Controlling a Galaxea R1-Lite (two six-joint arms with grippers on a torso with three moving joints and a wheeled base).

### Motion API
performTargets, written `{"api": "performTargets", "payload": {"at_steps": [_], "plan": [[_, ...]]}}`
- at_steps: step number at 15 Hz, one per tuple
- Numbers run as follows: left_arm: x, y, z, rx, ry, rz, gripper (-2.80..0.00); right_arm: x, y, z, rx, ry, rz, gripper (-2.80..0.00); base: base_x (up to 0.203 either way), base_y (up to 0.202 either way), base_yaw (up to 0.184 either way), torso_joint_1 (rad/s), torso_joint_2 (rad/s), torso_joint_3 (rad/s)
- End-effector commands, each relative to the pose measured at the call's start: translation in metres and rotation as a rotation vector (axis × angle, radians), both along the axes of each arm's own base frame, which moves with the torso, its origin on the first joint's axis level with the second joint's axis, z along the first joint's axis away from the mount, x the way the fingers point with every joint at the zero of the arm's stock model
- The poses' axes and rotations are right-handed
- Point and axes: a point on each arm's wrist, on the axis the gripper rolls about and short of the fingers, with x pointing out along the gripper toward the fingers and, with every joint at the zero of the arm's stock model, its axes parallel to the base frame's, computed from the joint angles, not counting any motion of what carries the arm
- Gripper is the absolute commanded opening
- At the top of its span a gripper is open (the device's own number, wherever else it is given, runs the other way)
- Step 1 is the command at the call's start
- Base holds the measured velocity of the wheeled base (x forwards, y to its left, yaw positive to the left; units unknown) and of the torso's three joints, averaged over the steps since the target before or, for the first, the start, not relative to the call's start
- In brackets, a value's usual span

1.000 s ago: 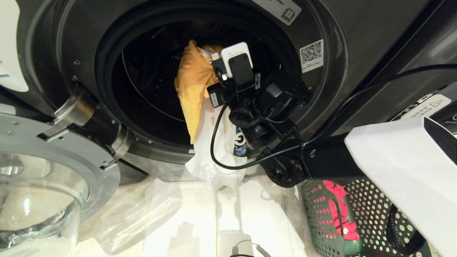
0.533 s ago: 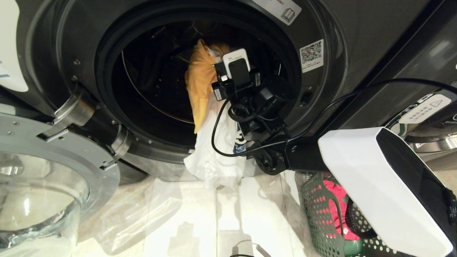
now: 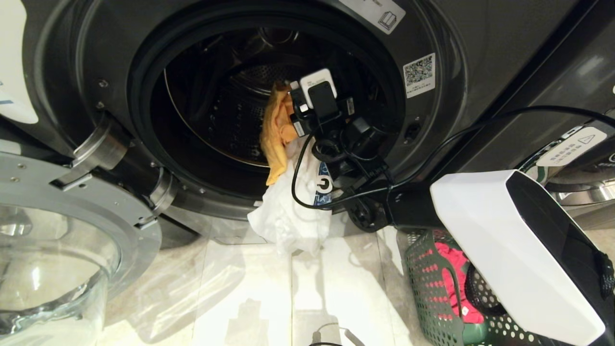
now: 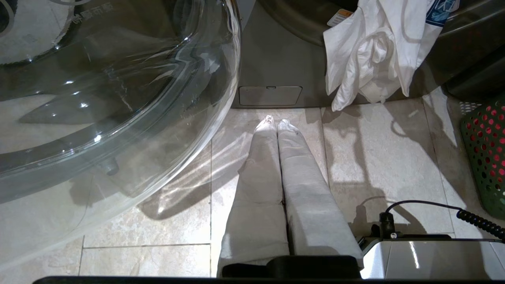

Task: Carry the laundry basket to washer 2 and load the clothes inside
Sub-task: Place the clothes into the washing machine

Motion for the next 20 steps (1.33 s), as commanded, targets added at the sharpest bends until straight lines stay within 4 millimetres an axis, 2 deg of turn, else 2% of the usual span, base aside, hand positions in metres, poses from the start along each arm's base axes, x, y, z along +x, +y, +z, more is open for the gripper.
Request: {"api": "performTargets", "payload": {"at_steps": [1, 5, 8, 11, 13, 15, 18, 20], "plan": [[0.000, 0.000, 0.000, -0.001, 0.000, 0.000, -2.80, -0.003, -0.001, 0.005, 0.006, -0.010, -0.003, 0.00, 0.000, 0.000, 0.000, 0.000, 0.00, 0.000], [0.000, 0.000, 0.000, -0.001, 0.000, 0.000, -2.80, -0.008, 0.000, 0.006, 0.004, 0.007, 0.010, 0.00, 0.000, 0.000, 0.000, 0.000, 0.00, 0.000], [0.000, 0.000, 0.000, -0.001, 0.000, 0.000, -2.80, -0.024, 0.001, -0.017, -0.053, 0.145, 0.066, 0.00, 0.000, 0.000, 0.000, 0.000, 0.00, 0.000], [0.000, 0.000, 0.000, -0.001, 0.000, 0.000, -2.80, -0.065, -0.004, -0.039, -0.087, 0.359, 0.169, 0.00, 0.000, 0.000, 0.000, 0.000, 0.00, 0.000], [0.000, 0.000, 0.000, -0.001, 0.000, 0.000, -2.80, -0.103, -0.015, -0.035, -0.091, 0.519, 0.220, 0.00, 0.000, 0.000, 0.000, 0.000, 0.00, 0.000], [0.000, 0.000, 0.000, -0.001, 0.000, 0.000, -2.80, -0.129, -0.023, -0.039, -0.113, 0.720, 0.233, 0.00, 0.000, 0.000, 0.000, 0.000, 0.00, 0.000], [0.000, 0.000, 0.000, -0.001, 0.000, 0.000, -2.80, -0.156, -0.035, -0.049, -0.100, 0.996, 0.211, 0.00, 0.000, 0.000, 0.000, 0.000, 0.00, 0.000], [0.000, 0.000, 0.000, -0.001, 0.000, 0.000, -2.80, -0.165, -0.036, -0.059, -0.009, 1.127, 0.149, 0.00, 0.000, 0.000, 0.000, 0.000, 0.00, 0.000]]}}
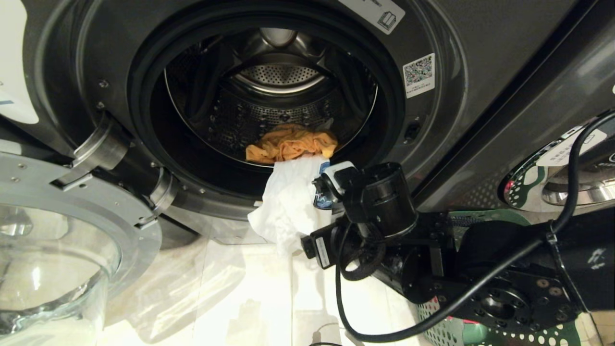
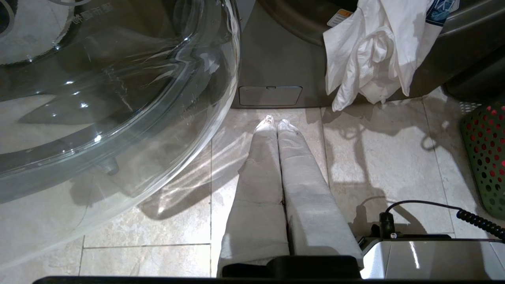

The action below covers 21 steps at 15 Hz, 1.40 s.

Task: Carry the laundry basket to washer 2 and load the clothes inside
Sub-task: Place the clothes into the washing machine

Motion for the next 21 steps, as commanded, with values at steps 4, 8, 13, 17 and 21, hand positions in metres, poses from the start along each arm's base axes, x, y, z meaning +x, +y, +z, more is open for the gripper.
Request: {"api": "performTargets", "payload": {"at_steps": [4, 8, 13, 17, 21], "plan": [[0.000, 0.000, 0.000, 0.000, 0.000, 0.000, -2.80, -0.004, 0.007, -0.035, 0.025, 0.201, -0.157, 0.00, 0.000, 0.000, 0.000, 0.000, 0.00, 0.000], [0.000, 0.000, 0.000, 0.000, 0.000, 0.000, -2.80, 0.017, 0.026, -0.070, 0.010, 0.257, -0.211, 0.00, 0.000, 0.000, 0.000, 0.000, 0.00, 0.000], [0.000, 0.000, 0.000, 0.000, 0.000, 0.000, -2.80, 0.069, 0.042, -0.095, 0.039, 0.235, -0.276, 0.00, 0.000, 0.000, 0.000, 0.000, 0.00, 0.000], [0.000, 0.000, 0.000, 0.000, 0.000, 0.000, -2.80, 0.102, 0.046, -0.107, 0.018, 0.187, -0.282, 0.00, 0.000, 0.000, 0.000, 0.000, 0.00, 0.000], [0.000, 0.000, 0.000, 0.000, 0.000, 0.000, -2.80, 0.137, 0.052, -0.107, 0.021, 0.123, -0.237, 0.00, 0.000, 0.000, 0.000, 0.000, 0.00, 0.000]]}}
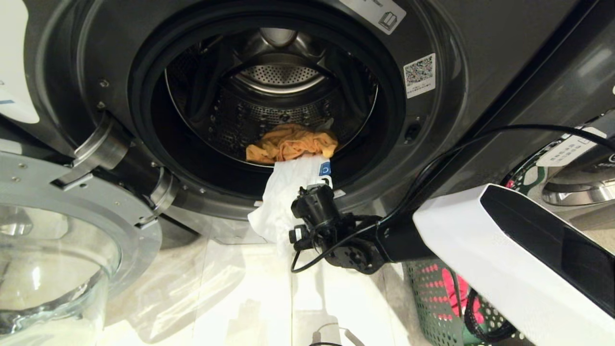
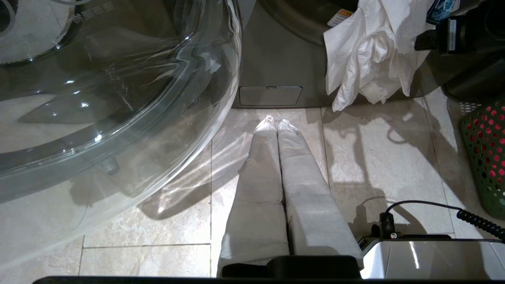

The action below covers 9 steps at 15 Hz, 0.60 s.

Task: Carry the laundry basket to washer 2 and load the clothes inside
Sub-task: Place the clothes into the washing machine

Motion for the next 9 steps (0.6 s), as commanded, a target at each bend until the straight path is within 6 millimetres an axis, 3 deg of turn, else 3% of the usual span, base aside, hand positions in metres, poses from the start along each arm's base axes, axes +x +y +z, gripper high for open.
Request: {"api": "performTargets", "payload": {"at_steps": [1, 9], "plan": [[0.000, 0.000, 0.000, 0.000, -0.001, 0.000, -2.80, 0.015, 0.004, -0.016, -0.015, 0.000, 0.004, 0.00, 0.000, 0.000, 0.000, 0.000, 0.00, 0.000], [0.000, 0.000, 0.000, 0.000, -0.001, 0.000, -2.80, 0.050, 0.007, -0.038, -0.034, -0.033, 0.020, 0.00, 0.000, 0.000, 0.000, 0.000, 0.00, 0.000]]}}
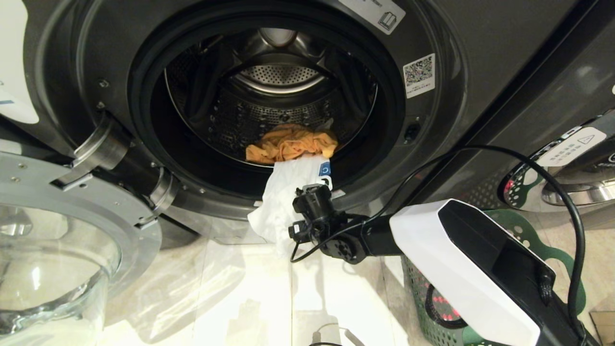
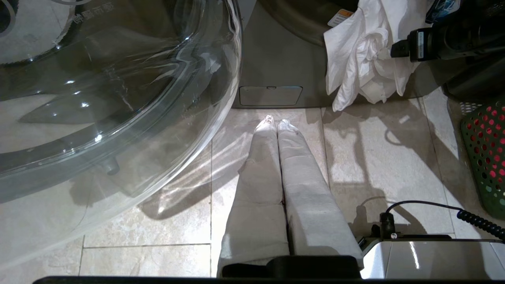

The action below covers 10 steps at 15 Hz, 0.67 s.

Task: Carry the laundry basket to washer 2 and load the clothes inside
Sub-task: Place the clothes into the washing machine

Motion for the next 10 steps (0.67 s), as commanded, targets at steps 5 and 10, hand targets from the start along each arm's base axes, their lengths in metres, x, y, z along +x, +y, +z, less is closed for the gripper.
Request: {"api": "performTargets", "payload": {"at_steps": [5, 10], "plan": [[0.0000, 0.0000, 0.0000, 0.000, 0.000, 0.000, -2.80, 0.0048, 0.0000, -0.0105, -0.008, 0.016, 0.006, -2.80, 0.000, 0.000, 0.000, 0.000, 0.00, 0.000], [0.0000, 0.0000, 0.0000, 0.000, 0.000, 0.000, -2.80, 0.0031, -0.0015, -0.0085, -0.021, 0.035, 0.005, -2.80, 0.000, 0.000, 0.000, 0.000, 0.00, 0.000]]}}
